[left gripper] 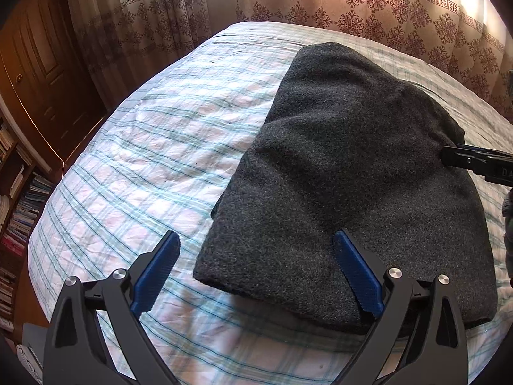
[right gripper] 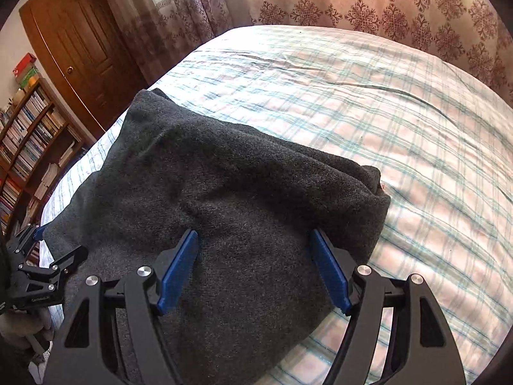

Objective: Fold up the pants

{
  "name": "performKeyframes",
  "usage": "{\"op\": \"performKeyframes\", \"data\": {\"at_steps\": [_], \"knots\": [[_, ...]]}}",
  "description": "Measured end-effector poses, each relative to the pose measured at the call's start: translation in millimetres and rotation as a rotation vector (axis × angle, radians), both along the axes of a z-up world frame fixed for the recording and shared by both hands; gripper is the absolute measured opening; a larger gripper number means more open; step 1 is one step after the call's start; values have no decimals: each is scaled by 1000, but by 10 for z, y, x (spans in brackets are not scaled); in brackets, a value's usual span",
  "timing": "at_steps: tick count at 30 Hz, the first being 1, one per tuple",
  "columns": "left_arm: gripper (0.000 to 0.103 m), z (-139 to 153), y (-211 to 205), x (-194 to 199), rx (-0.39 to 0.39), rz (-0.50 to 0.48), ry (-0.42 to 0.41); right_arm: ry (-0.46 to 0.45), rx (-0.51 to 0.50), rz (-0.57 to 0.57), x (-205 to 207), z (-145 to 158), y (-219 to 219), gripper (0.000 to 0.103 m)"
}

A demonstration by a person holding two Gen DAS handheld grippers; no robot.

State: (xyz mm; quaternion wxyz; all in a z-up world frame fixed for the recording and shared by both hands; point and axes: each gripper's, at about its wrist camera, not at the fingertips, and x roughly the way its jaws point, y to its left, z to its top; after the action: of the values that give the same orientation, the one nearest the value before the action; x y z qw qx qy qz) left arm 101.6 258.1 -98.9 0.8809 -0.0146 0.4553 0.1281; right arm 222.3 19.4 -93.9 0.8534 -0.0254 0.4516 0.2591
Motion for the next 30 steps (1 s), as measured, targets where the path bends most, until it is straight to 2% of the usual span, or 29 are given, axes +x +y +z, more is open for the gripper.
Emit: {"op": "performKeyframes", "data": {"at_steps": [2,5,10,17,19,20,22,23,25,27,30], "knots": [[99,43,1,-17,1,6,3,-39,-10,12,-211,116,-7,72],[99,142,-41,-23,33,1,-8,-47,21,69,-655,217,-28,72],[99,115,-84,-20,48,0,0,24,33,138,-1282,67,-47,72],[99,69,-113,-42,61,5,2,125,57,135,-1406,-190,-55,75],[99,66,-120,-41,61,9,4,160,-2,172,-1454,-305,46,77],[99,84,-121,-33,59,12,6,176,-79,191,-1481,-422,137,77],[99,204,-147,-14,69,19,-8,84,-119,204,-1608,-370,207,76],[99,298,-162,0,83,20,-31,64,-87,211,-1634,-296,187,73],[99,502,-190,59,84,16,-72,33,-43,172,-1639,-155,84,73],[99,665,-210,190,48,-2,-97,24,23,146,-1629,-35,-22,73],[99,775,-243,538,-5,-37,-92,6,101,123,-1628,73,-66,73]]}}
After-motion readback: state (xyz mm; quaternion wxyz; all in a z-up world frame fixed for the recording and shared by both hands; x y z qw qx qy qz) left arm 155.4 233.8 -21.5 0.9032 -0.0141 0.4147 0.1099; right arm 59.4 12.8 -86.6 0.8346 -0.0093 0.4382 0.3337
